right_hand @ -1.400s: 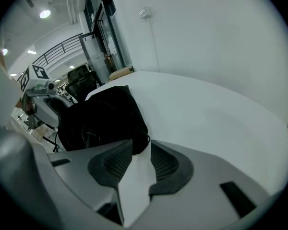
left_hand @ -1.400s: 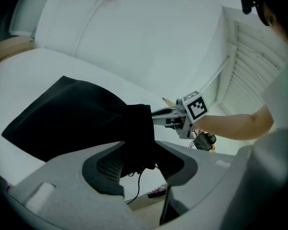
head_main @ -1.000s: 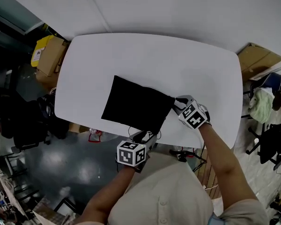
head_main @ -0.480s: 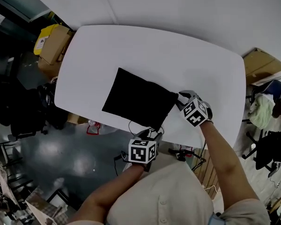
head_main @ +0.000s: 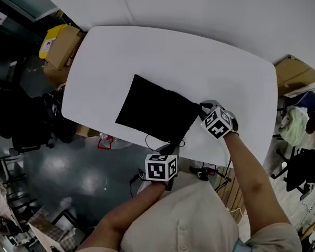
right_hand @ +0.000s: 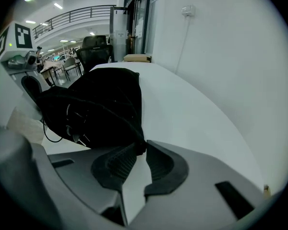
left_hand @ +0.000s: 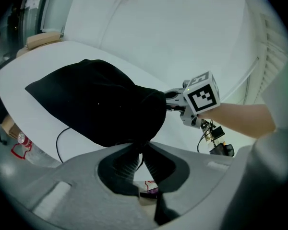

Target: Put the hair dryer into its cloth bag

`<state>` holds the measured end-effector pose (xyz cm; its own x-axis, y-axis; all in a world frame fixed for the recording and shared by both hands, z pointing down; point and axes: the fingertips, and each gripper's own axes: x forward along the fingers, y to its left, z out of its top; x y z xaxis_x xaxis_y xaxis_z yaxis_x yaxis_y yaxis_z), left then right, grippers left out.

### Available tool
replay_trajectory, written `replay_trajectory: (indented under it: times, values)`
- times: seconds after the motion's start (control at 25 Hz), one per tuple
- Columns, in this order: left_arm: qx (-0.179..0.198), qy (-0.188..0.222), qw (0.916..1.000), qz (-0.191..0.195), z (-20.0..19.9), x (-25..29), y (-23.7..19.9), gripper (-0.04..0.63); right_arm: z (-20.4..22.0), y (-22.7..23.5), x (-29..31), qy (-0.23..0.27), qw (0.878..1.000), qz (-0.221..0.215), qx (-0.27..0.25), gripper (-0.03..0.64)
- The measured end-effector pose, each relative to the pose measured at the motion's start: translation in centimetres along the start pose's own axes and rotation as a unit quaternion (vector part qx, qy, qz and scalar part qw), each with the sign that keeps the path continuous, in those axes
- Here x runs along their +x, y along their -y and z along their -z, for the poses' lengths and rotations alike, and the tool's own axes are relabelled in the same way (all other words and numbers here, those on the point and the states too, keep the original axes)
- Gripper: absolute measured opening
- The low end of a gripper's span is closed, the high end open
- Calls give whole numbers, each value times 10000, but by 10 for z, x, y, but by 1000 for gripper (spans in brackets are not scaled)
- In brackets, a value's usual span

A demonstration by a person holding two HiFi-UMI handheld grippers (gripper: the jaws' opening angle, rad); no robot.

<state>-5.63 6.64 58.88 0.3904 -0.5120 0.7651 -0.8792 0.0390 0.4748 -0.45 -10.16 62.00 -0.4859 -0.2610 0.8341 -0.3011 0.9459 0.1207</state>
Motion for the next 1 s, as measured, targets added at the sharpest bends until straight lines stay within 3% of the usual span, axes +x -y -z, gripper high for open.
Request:
replay_trajectory:
  times: [0.2, 0.4, 0.48, 0.8, 1.0]
  values:
    - [62, -73, 9993, 350, -2, -2, 0, 28, 0, 1, -4, -47, 9998, -191, 86, 37]
    - [971, 58, 9950, 244, -17, -17, -5, 25, -14, 8, -20, 41, 9996, -246, 97, 32]
    - [1168, 156, 9928, 217, -29, -25, -8, 25, -24, 8, -26, 99, 9996, -261, 53, 31]
    - [1425, 771, 9864, 272, -117, -64, -21, 23, -89, 47, -53, 664, 9965, 168, 481, 29]
    - [1584, 931, 9809, 633, -147, -81, 6, 23, -109, 81, -68, 831, 9945, 419, 476, 28]
